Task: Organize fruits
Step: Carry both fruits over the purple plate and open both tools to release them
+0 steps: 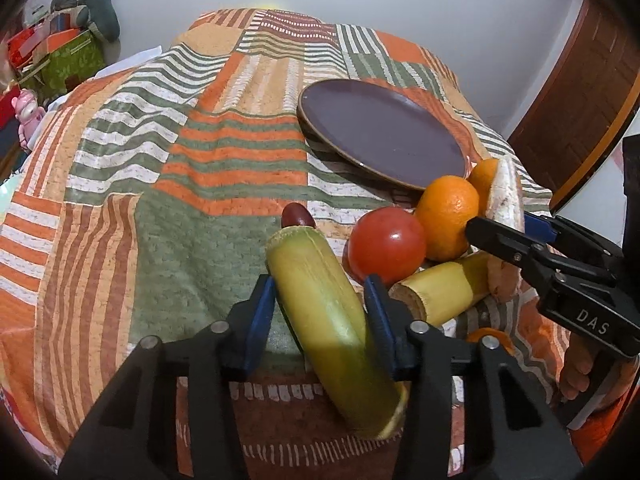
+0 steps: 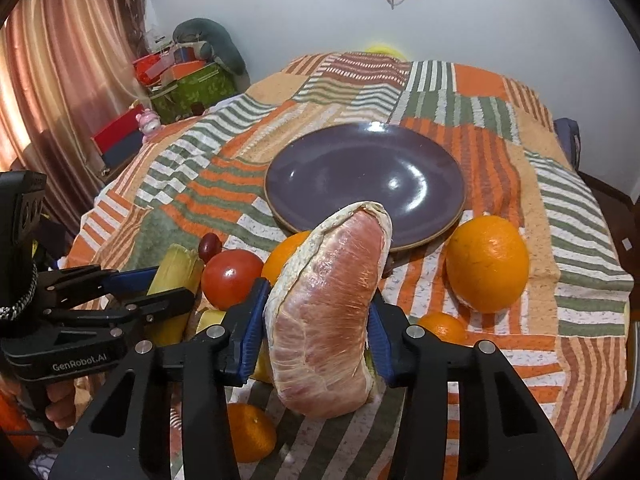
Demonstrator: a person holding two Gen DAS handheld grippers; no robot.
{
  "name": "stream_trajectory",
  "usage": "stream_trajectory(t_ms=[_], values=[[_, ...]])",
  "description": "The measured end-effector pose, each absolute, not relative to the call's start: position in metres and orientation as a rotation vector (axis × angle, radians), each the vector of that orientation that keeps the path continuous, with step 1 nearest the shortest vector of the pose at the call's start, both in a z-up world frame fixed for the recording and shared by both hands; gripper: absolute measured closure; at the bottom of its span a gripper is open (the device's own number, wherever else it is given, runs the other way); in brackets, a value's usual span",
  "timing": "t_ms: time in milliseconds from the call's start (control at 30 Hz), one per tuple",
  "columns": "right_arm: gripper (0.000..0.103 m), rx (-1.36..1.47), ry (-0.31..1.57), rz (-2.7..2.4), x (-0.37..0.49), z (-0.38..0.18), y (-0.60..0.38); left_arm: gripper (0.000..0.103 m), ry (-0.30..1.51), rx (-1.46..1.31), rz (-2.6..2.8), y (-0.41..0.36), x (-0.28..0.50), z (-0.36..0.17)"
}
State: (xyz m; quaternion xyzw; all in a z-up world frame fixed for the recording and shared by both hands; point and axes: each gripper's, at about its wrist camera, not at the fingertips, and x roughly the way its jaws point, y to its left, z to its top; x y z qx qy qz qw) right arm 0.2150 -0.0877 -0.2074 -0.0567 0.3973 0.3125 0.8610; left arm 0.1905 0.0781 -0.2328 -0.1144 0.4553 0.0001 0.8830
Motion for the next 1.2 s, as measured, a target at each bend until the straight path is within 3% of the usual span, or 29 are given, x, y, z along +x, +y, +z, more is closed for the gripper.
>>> stream_trajectory(t_ms=[433,1200], values=[[0.061,-0.096,0.721,0.605,0.204,-0.167,-0.106,0.069,0.829,-0.187,-0.017,0.067,0.165,-0.182],[0.061,-0.108,0.593,0.507,0.230,-0.133,-0.121,0.071,0.650,-0.153,-0.008,0.071,0.193,-0.117]])
